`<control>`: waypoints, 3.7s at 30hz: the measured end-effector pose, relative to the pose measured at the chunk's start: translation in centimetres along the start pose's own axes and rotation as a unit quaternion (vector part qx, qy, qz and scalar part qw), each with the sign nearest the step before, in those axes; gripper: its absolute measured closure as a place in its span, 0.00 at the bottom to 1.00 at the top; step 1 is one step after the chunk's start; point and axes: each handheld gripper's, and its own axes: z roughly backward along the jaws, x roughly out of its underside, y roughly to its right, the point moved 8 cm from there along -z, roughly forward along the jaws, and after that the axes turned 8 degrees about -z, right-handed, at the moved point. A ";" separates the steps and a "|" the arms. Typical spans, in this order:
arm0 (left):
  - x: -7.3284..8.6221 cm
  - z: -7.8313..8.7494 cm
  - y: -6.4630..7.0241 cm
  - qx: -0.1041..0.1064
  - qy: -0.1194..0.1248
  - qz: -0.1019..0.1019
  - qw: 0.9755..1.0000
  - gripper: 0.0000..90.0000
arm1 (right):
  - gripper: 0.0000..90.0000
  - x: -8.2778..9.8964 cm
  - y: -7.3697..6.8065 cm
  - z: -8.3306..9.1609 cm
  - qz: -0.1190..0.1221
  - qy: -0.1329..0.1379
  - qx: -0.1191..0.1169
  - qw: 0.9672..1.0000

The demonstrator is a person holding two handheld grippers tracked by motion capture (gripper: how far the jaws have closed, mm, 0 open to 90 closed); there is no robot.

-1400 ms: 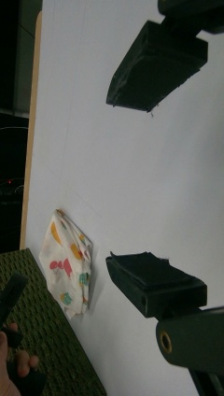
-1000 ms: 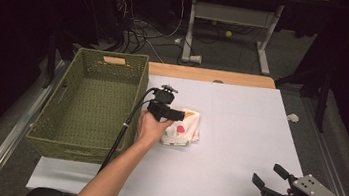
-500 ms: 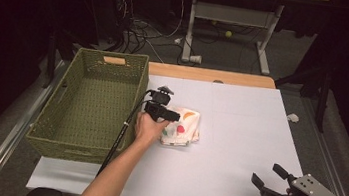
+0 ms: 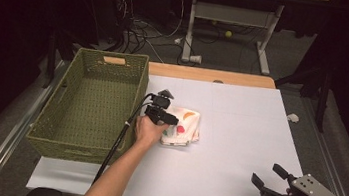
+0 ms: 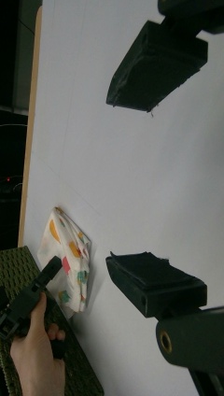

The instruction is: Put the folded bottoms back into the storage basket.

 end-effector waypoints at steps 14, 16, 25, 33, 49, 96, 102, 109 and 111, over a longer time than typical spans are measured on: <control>0.1 0.2 0.7 0.009 -0.003 -0.031 0.999 0.58 | 0.22 0.0 0.0 -0.1 0.002 -0.002 0.000 1.000; 0.1 0.2 1.0 0.021 -0.002 -0.031 0.999 0.67 | 0.22 0.0 -0.1 -0.1 0.002 -0.002 0.000 1.000; -0.1 0.5 1.4 0.042 -0.002 -0.042 0.998 0.82 | 0.22 0.0 0.0 -0.1 0.002 -0.002 -0.001 1.000; -1.2 2.4 2.9 0.057 0.031 -0.054 0.996 0.83 | 0.22 0.0 0.0 -0.1 0.002 -0.002 -0.002 1.000; -2.1 5.6 4.8 0.099 0.063 -0.075 0.990 0.84 | 0.22 0.0 0.0 -0.1 -0.001 -0.002 0.000 1.000; -1.1 13.0 6.5 0.160 0.114 -0.127 0.972 0.84 | 0.22 0.0 0.1 0.0 -0.002 0.001 0.000 1.000; -0.8 13.8 6.1 0.161 0.120 -0.126 0.971 0.84 | 0.22 0.0 0.1 0.0 -0.002 0.000 0.000 1.000; -0.5 14.7 5.9 0.169 0.130 -0.124 0.969 0.84 | 0.22 0.0 0.0 0.0 -0.001 0.001 0.000 1.000; -0.4 14.9 5.8 0.167 0.131 -0.124 0.969 0.84 | 0.22 0.0 0.0 0.0 -0.001 0.001 0.000 1.000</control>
